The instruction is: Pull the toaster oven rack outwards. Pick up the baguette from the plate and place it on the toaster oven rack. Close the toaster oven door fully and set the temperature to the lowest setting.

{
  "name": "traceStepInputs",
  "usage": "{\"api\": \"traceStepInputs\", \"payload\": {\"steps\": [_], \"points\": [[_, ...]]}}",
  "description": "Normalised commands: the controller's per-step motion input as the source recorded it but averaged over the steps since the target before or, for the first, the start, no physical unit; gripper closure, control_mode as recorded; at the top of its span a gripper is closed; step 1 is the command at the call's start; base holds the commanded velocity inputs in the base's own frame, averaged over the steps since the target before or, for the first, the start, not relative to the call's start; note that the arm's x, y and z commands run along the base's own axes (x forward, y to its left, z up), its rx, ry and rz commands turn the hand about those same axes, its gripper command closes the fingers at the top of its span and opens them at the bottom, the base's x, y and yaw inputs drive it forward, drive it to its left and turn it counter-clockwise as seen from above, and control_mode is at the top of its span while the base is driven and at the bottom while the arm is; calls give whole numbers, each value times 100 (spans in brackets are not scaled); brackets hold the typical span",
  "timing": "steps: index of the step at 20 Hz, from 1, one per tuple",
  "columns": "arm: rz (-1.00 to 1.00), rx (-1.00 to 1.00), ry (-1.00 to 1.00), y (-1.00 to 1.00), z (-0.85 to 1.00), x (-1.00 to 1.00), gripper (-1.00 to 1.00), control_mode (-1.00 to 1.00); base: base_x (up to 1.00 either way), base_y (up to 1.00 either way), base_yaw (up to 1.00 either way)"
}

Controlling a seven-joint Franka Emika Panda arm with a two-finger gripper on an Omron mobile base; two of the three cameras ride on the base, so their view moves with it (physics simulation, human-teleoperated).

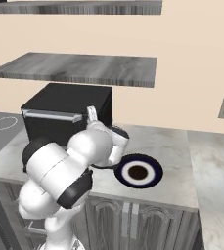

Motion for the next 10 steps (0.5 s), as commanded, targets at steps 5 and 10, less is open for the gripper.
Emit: {"api": "traceStepInputs", "payload": {"steps": [5, 10], "points": [[15, 24, -45, -1, 41, 47, 100, -100, 0, 0, 0], [13, 18, -45, -6, 49, 53, 100, -100, 0, 0, 0]]}}
